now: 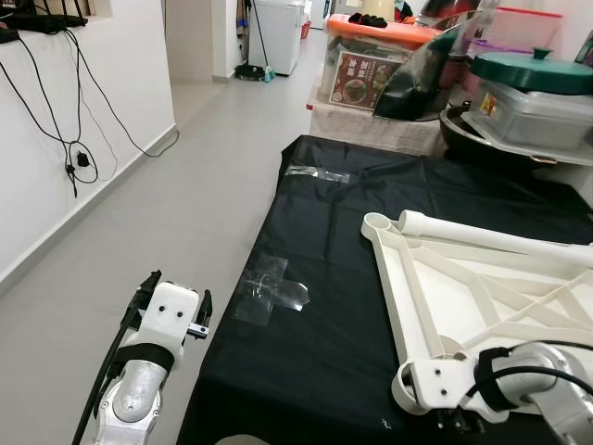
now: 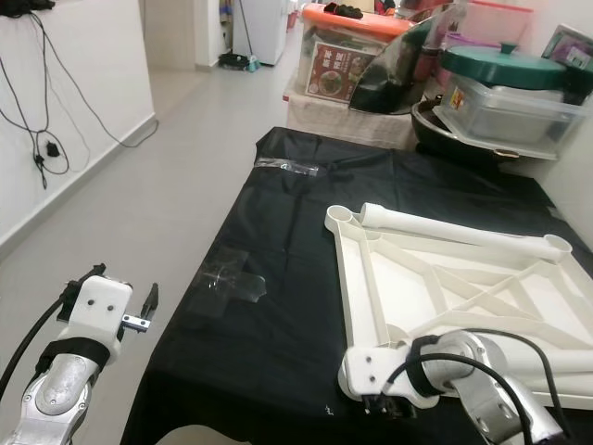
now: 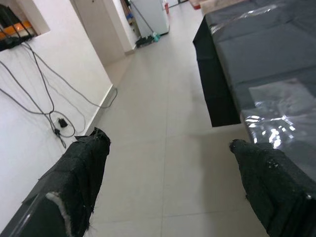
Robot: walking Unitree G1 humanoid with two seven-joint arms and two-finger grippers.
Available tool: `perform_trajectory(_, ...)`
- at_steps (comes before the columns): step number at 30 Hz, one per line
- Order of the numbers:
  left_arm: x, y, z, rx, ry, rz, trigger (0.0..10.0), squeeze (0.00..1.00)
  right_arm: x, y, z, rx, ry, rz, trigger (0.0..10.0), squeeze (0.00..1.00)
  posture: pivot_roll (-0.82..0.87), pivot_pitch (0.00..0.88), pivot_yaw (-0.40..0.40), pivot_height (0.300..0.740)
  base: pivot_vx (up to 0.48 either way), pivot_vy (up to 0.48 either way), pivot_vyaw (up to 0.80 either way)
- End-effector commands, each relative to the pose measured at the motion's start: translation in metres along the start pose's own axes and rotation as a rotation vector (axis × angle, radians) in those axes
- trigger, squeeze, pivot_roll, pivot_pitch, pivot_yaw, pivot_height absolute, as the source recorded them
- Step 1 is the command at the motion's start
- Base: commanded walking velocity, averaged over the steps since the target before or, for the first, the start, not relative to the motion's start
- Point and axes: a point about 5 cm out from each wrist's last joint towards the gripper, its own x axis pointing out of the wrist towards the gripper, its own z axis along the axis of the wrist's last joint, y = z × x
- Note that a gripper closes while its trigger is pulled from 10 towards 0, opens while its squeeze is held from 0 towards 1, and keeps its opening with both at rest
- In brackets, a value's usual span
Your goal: Building children table
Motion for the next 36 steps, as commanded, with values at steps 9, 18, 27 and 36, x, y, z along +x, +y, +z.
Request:
perform_trajectory(9,0.005,-0.007,-0.002,0.000,-0.014,-0.019,10.0,0.00,-0.040,-0.034,0.051,-0.040,-0.138,-0.173,10.0,1.00,-0.02,0.000,-0.084,0.740,0.000,0.000,0.00)
perform_trajectory(18,0.009,-0.006,-0.003,-0.002,-0.018,-0.006,10.0,0.00,-0.029,-0.090,0.069,0.291,-0.254,-0.534,10.0,1.00,0.00,0.000,-0.098,0.740,0.000,0.000,0.00)
perform_trajectory(27,0.006,-0.005,-0.002,0.006,-0.019,0.007,10.0,0.00,0.013,-0.125,0.061,0.849,-0.307,-0.899,10.0,0.00,0.04,0.000,-0.117,0.740,0.000,0.000,0.00)
perform_trajectory(36,0.003,0.000,-0.004,0.013,-0.015,0.032,10.0,0.00,0.043,-0.129,0.056,1.131,-0.275,-1.021,10.0,0.00,0.07,0.000,-0.133,0.740,0.000,0.000,0.00)
